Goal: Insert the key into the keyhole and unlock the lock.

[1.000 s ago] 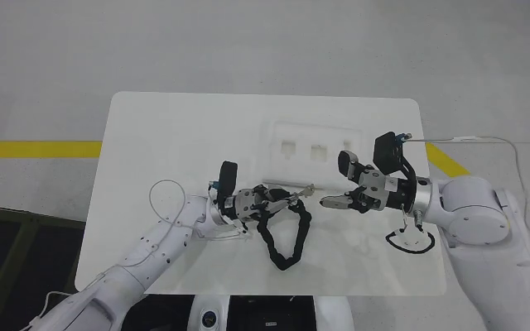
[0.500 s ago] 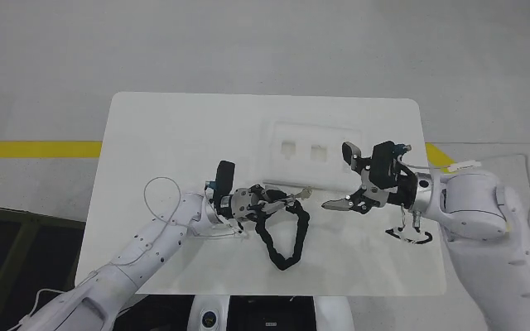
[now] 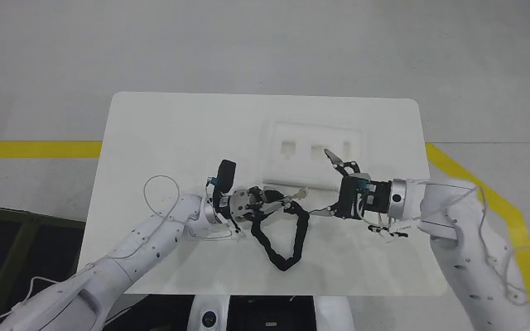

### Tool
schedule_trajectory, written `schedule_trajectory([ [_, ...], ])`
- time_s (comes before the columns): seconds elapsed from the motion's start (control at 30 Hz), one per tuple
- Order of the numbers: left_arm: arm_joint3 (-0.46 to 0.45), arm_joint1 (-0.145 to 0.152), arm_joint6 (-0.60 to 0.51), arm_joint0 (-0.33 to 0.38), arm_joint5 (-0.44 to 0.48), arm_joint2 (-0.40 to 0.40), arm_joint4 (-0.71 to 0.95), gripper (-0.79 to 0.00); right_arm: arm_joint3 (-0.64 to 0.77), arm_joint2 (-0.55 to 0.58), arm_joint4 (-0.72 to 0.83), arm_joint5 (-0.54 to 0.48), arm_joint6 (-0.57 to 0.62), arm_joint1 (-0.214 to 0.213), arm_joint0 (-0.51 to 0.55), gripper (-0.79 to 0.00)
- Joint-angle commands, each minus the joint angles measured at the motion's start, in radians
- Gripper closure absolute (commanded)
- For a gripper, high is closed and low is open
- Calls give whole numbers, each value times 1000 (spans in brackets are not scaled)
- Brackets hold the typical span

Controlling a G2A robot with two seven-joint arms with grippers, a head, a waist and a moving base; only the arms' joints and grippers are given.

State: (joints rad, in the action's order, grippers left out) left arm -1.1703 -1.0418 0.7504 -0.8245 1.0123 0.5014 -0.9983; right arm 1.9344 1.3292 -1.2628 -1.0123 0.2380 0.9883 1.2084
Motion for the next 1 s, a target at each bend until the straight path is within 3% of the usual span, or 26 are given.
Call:
schedule_trajectory([
  [0.0, -1, 5, -8, 15, 0, -23, 32, 0, -13, -28, -41, 0, -40, -1, -12, -785],
  [0.1, -9, 12, -24, 33, 0, -55, 74, 0, -30, -56, -86, 0, -79, -3, -26, -785],
  [0.13, -10, 15, -29, 38, 0, -65, 87, 0, -34, -61, -94, 0, -91, -4, -30, -711],
  [0.2, -11, 19, -38, 48, 0, -82, 107, 0, -42, -74, -110, 0, -107, -5, -36, -348],
  [0.23, -12, 21, -40, 53, 0, -89, 116, 0, -46, -78, -117, 0, -113, -6, -39, -299],
  [0.33, -15, 28, -45, 64, 0, -107, 137, 0, -56, -86, -127, 0, -129, -9, -46, -249],
  [0.43, -16, 33, -45, 71, 0, -123, 150, 0, -57, -85, -131, 0, -141, -12, -47, -268],
  [0.53, -18, 37, -41, 77, 0, -136, 161, 0, -55, -86, -138, 0, -148, -15, -47, -234],
  [0.8, -19, 42, -28, 86, 0, -163, 174, 0, -48, -97, -140, 0, -156, -25, -49, 0],
  [0.97, -11, 44, -34, 98, 0, -170, 157, 0, -49, -116, -123, 0, -148, -32, -55, 0],
])
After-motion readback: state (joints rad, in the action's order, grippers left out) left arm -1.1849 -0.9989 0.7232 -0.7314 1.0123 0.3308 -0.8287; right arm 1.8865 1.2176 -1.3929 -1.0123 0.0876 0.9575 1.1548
